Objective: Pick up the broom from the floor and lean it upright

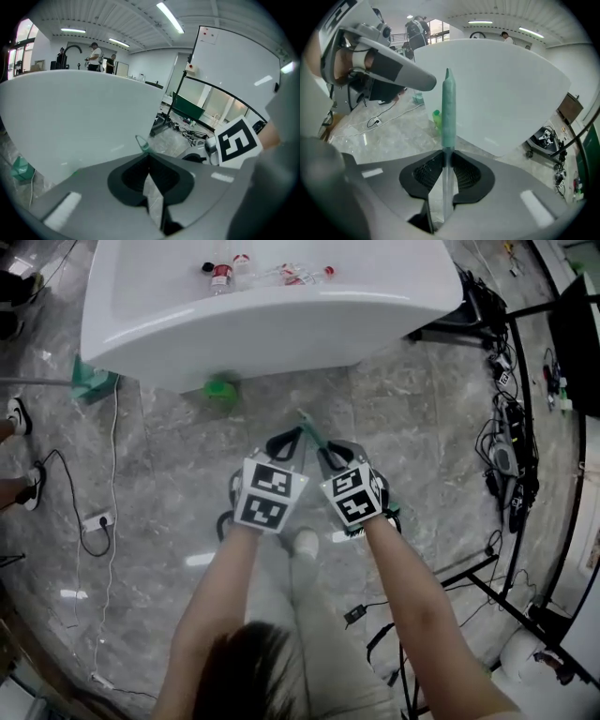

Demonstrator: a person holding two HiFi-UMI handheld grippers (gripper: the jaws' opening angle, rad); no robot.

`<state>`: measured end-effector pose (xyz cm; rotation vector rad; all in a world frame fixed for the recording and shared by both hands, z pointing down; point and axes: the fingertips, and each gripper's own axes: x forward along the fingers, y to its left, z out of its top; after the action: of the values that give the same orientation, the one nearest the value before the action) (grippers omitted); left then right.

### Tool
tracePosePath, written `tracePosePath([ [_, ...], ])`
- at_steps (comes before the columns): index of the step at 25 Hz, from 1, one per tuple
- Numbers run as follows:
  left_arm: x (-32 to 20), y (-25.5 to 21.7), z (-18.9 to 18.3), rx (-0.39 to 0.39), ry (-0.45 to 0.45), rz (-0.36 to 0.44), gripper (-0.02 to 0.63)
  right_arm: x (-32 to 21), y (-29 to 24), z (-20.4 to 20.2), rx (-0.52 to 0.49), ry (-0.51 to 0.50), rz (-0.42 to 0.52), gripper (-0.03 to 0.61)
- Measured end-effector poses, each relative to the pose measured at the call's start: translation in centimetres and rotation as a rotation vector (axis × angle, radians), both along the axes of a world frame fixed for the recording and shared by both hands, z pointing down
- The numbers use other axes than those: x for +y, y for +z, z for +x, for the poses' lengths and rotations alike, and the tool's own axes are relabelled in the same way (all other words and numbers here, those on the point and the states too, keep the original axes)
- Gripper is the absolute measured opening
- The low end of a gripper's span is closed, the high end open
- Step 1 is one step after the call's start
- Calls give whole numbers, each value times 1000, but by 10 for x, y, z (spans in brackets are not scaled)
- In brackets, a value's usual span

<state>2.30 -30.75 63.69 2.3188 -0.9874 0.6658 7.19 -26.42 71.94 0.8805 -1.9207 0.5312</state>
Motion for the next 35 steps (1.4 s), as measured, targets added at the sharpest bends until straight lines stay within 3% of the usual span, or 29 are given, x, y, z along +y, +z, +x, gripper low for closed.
tracePosePath([
  [18, -75, -108, -18, -7, -9, 176, -2, -146, -128, 1, -126, 294, 215, 78],
  [25, -98, -116, -37, -14, -58, 191, -2, -205, -155, -7, -133, 339, 275, 81],
  [35, -104, -112, -40, -8, -76, 183, -2, -227, -160, -15, -111, 330, 328, 84],
])
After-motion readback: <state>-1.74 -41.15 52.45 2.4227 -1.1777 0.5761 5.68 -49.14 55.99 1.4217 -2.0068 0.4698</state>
